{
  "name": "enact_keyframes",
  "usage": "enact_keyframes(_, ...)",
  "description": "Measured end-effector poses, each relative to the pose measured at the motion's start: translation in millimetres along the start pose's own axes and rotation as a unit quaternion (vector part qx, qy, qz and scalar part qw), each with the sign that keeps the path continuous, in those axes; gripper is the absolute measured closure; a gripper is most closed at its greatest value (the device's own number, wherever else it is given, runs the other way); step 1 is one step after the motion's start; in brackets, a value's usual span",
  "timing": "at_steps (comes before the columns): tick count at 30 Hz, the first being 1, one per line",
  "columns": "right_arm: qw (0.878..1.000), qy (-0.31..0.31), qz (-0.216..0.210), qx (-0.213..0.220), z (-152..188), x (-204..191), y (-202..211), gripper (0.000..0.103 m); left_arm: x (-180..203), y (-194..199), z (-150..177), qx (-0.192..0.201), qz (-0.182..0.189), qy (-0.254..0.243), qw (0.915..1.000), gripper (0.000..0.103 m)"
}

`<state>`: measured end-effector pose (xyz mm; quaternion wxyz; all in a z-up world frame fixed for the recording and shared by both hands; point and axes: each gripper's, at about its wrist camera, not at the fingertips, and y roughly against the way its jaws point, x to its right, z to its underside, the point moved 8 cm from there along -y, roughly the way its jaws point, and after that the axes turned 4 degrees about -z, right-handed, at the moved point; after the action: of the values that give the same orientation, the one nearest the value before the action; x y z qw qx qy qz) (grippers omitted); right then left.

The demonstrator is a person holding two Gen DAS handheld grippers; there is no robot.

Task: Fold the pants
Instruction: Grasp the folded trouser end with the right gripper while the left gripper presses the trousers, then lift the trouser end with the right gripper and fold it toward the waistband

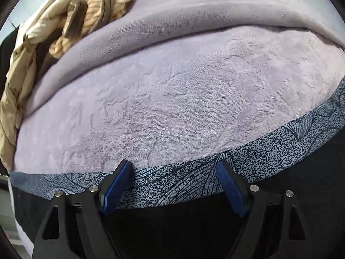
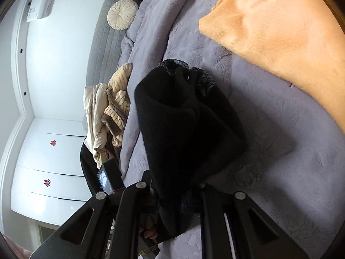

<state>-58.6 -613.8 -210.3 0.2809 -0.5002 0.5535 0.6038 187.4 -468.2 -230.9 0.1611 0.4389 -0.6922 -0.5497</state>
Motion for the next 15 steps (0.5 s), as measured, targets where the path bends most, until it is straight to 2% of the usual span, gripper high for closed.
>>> enact_keyframes(2,1.0,0.005,-0.001,0.001,-2,-6,2,0.089,-14,21,4,-0.01,0.029,0.021,0.9993,0.021)
enact_keyframes(5,0.999,0.032,0.007,-0.008,2,-22,3,0.089,-29,51,35,-0.006,0.06,0.063,0.9962,0.021)
enact_keyframes(7,0.998,0.054,0.012,-0.012,6,-35,3,0.089,-15,57,65,-0.02,0.074,0.04,0.9962,0.021)
enact_keyframes(8,0.998,0.066,0.014,-0.013,8,-44,2,0.089,10,52,82,-0.031,0.081,0.014,0.9961,0.02)
enact_keyframes(9,0.997,0.075,0.019,-0.019,10,-50,-2,0.089,22,51,100,-0.02,0.067,-0.01,0.9975,0.02)
enact_keyframes(10,0.995,0.091,0.031,-0.033,16,-57,-8,0.089,28,55,109,0.008,0.047,-0.026,0.9985,0.02)
enact_keyframes(11,0.992,0.114,0.042,-0.039,21,-65,-12,0.089,32,61,115,0.008,0.045,-0.033,0.9984,0.02)
enact_keyframes(13,0.987,0.145,0.053,-0.041,26,-88,-14,0.089,20,68,115,-0.021,0.085,-0.009,0.9961,0.02)
enact_keyframes(15,0.979,0.187,0.071,-0.047,34,-115,-20,0.089,-7,82,114,-0.018,0.1,0.023,0.9946,0.02)
